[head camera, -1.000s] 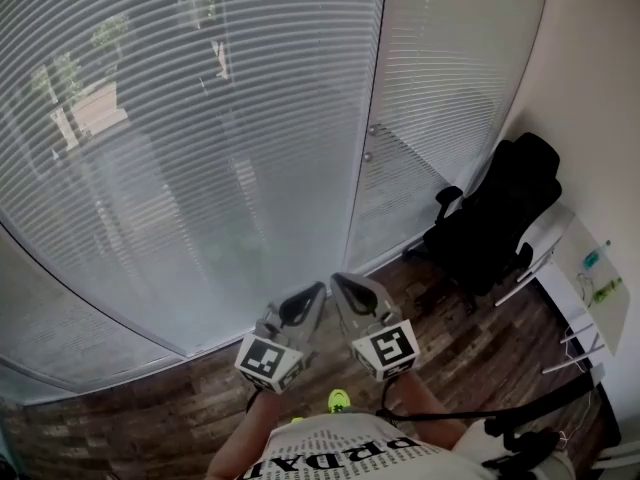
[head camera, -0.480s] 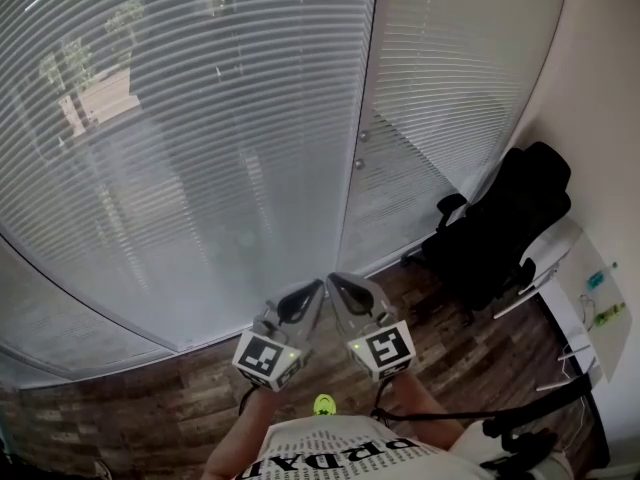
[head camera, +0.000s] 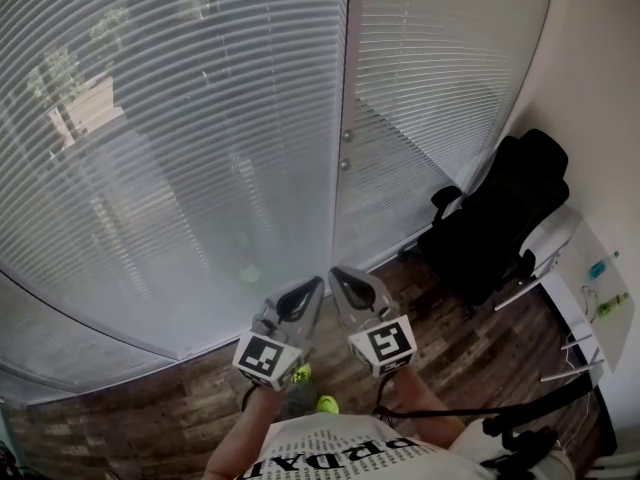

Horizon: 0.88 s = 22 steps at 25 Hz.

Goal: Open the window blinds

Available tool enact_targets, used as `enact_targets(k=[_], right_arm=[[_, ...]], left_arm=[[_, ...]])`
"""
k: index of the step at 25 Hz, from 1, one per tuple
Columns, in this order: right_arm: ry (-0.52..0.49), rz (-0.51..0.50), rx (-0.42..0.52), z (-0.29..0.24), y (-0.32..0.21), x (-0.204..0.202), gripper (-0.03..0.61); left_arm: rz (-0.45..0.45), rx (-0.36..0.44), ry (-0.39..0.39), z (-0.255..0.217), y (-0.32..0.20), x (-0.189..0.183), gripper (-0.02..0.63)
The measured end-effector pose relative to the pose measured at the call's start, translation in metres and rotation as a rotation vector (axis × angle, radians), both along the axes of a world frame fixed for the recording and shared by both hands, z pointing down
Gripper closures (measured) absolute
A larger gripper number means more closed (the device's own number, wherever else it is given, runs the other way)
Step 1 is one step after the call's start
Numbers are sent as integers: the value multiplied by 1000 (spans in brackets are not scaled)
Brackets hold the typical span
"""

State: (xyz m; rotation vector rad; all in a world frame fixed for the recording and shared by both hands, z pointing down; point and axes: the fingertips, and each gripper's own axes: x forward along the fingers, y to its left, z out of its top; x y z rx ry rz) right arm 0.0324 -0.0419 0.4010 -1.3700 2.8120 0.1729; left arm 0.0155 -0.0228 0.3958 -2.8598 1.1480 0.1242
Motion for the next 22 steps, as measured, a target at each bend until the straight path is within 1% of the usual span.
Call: enact_targets(k=[2,4,6,8,10,12,15,19,22], right_arm=[[5,14,-13,4,-12,1,569],[15,19,2,6,-26,-1,569],[19,20,23,8,-38,-4,569],[32,17,26,12,-51,-8,569],[46,21,39,6,-68,-11,569],[46,35,59,-1,-86,-13,569],[65,42,69,2,-108,-22,571],[69,56,54,1,-136,-35,570],[66,79,51,11,-154,-39,570]], left_arm=[[-1,-10,9,0,-12,-2,621],[-7,-13,22,2,-26,-5,621],[-1,2,23,10,-40,-7,621],[-3,5,53,11,-55,-8,621],[-5,5,84,1,-72,-10,621],[4,14,73,-2,-90,-13,621],[24,29,49,8,-112,-23,621],[26,31,63,4,-140,-37,621],[37,32,75,15,-156,-44,621]])
